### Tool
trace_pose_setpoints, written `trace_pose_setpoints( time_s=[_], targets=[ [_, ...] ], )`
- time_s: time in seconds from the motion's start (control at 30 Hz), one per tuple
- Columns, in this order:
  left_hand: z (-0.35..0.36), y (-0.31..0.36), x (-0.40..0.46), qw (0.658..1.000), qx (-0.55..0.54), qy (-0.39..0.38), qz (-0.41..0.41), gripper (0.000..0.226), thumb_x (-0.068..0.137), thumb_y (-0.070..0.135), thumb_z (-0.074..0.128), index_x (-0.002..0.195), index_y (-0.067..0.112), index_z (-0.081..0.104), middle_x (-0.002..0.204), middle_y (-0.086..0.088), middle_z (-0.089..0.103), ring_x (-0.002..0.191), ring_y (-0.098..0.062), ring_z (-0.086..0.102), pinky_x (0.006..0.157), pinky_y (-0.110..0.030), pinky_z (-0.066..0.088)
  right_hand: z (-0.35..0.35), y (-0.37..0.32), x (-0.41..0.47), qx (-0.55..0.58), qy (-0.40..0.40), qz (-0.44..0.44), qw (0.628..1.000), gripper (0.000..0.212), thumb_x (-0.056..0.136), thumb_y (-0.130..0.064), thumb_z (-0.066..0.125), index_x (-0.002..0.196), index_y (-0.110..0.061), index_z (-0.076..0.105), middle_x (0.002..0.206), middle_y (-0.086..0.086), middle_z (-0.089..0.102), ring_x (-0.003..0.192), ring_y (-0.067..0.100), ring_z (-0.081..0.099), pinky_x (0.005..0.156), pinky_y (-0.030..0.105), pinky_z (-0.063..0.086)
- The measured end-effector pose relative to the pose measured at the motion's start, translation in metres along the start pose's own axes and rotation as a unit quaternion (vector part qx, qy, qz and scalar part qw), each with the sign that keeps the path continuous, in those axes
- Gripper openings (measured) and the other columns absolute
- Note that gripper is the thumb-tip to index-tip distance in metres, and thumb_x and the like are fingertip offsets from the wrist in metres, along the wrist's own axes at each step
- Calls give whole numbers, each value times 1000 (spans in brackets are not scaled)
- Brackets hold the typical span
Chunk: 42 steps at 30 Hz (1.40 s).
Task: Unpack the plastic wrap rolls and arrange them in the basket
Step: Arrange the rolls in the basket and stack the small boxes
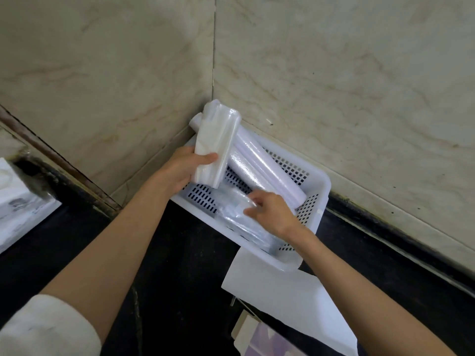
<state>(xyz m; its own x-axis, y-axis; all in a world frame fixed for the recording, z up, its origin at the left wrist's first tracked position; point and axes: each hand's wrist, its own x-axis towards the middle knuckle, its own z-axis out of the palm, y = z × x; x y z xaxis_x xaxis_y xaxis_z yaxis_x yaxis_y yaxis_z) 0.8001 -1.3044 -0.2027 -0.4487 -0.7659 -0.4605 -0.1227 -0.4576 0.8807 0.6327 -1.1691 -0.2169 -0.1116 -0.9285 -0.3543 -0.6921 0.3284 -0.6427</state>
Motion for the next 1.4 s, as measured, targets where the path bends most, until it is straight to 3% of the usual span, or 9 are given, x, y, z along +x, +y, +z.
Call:
trace_pose_setpoints(
  time_s=[0.1,0.27,0.43,0.63,0.8,1.0,1.13,1.27,1.4],
  targets=[
    [-2,1,1,1000,4,-5,-4,36,81,18,67,115,17,54,106,-1,65,97,-16,63,79,-32,53,19,-7,4,-84,-40,10,996,21,86,-12,52,67,-18,45,74,-1,53,65,15,49,62,28,38],
    [-4,-1,2,1000,23,-8,-10,24,80,21,68,102,21,58,102,1,67,93,-12,65,70,-26,53,31,-8,10,-179,-84,6,980,20,85,-11,50,98,-5,63,144,13,39,126,28,43,111,36,31],
    [-5,-3,2,1000,24,-10,-10,17,80,20,67,95,22,60,99,3,67,90,-10,65,69,-24,52,27,-8,10,-132,-83,25,987,20,85,-8,50,68,-18,50,64,-4,49,59,14,51,55,21,41],
    [-3,1,-5,989,150,18,-2,37,83,20,65,117,12,55,98,3,63,90,-16,60,70,-28,47,-3,0,-4,6,-22,6,1000,10,88,-14,57,84,-6,61,91,-3,63,62,10,48,56,19,36],
    [-7,4,-7,914,392,64,86,28,82,16,64,109,7,61,95,-5,60,82,-19,55,57,-25,37,-40,7,-24,191,180,21,965,14,87,-18,60,77,-28,60,76,-9,65,61,1,63,54,15,51],
    [25,-8,-7,789,607,-75,62,22,73,18,70,83,24,52,92,0,58,78,-16,52,61,-28,38,-55,11,-30,326,235,47,914,3,85,-18,63,85,-21,63,84,-1,67,72,5,66,63,21,54],
    [42,-23,1,799,580,-158,20,32,71,14,74,91,20,49,108,-5,56,86,-18,49,64,-27,36,-56,11,-27,300,186,65,933,20,83,-19,65,102,-19,60,99,3,68,85,17,66,74,31,55],
    [46,-29,5,813,545,-205,-15,37,73,14,74,107,11,59,115,-5,59,97,-20,54,81,-31,43,-50,6,-19,198,117,53,972,9,82,-17,66,79,-16,58,73,-1,61,61,14,58,62,25,50],
    [36,-30,3,849,504,-158,9,33,82,15,66,113,8,60,104,-2,60,91,-19,56,78,-29,44,-40,4,-4,79,88,50,992,46,81,-17,66,58,-17,27,55,-3,27,48,12,23,48,24,24]
  ],
)
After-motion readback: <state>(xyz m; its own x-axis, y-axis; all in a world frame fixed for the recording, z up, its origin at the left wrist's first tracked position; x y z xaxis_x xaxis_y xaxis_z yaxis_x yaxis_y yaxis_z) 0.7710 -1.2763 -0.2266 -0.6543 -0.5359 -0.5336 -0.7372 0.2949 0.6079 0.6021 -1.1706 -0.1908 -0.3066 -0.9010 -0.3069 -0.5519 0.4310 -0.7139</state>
